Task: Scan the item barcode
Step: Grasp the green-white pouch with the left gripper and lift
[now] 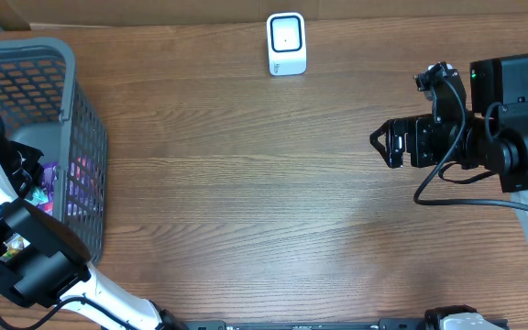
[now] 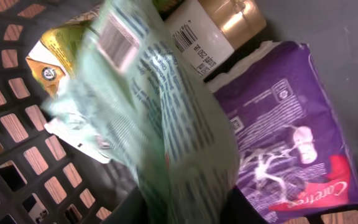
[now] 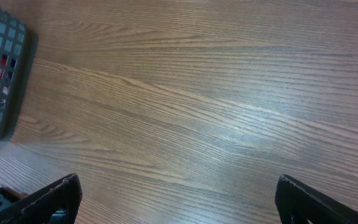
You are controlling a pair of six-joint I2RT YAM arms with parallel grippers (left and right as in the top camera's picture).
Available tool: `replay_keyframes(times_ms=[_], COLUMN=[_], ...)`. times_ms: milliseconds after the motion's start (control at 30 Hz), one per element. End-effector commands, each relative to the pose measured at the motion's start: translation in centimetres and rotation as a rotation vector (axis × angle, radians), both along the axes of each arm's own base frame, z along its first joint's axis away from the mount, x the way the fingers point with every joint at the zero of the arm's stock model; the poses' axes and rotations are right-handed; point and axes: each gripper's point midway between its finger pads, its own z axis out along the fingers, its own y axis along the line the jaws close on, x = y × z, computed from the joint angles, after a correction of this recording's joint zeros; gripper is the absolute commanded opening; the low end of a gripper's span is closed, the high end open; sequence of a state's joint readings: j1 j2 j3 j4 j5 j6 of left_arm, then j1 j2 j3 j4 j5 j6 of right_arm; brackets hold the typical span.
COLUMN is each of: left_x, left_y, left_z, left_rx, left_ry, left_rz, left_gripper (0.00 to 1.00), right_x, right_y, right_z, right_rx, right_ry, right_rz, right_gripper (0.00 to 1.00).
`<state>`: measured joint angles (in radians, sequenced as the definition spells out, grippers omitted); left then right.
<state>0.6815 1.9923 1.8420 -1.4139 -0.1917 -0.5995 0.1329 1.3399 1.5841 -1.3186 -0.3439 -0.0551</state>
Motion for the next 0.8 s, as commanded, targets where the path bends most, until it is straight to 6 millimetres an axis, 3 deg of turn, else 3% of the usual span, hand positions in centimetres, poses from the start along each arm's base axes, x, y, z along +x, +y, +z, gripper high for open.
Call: replay_keyframes(times_ms=[0,300,400,500,600,767], left_x=[-0.3,0.1,0.8,1.3,2.0,3.5], left_y=[0.5,0.2,0.0,-0.1,-0.3,-3.9], left_z=[0.1,0.2,1.4,4.8,9.6,18.5], left_rx=[0.019,0.001,-0.007,0.032,0.097,0.190], left_ry=[0.010,-0.012,-0.054,-0.105,-0.189,-0.408], left_rz=[0.008,0.011,-0.016,-0.039,-0.082,-0.285], left_gripper=[0.05,0.04,0.04,0.04,0.04,0.04], right_x=[0.1,0.2,0.3,0.4,0.5,0.5], right_y=[0.3,0.3,0.3,0.3,0.3,0.3], right_z=[1.0,1.0,1.0,1.1,1.2,1.2], right_rx=[0.011,0.008,0.009,0.010,0.011,0.012], right_ry=[-0.031,-0.034,-0.038,-0.044,-0.049,-0.050], right_rz=[0.011,0.009,0.009,0.009,0.009,0.009], right_gripper=[1.00,1.00,1.00,1.00,1.00,1.00])
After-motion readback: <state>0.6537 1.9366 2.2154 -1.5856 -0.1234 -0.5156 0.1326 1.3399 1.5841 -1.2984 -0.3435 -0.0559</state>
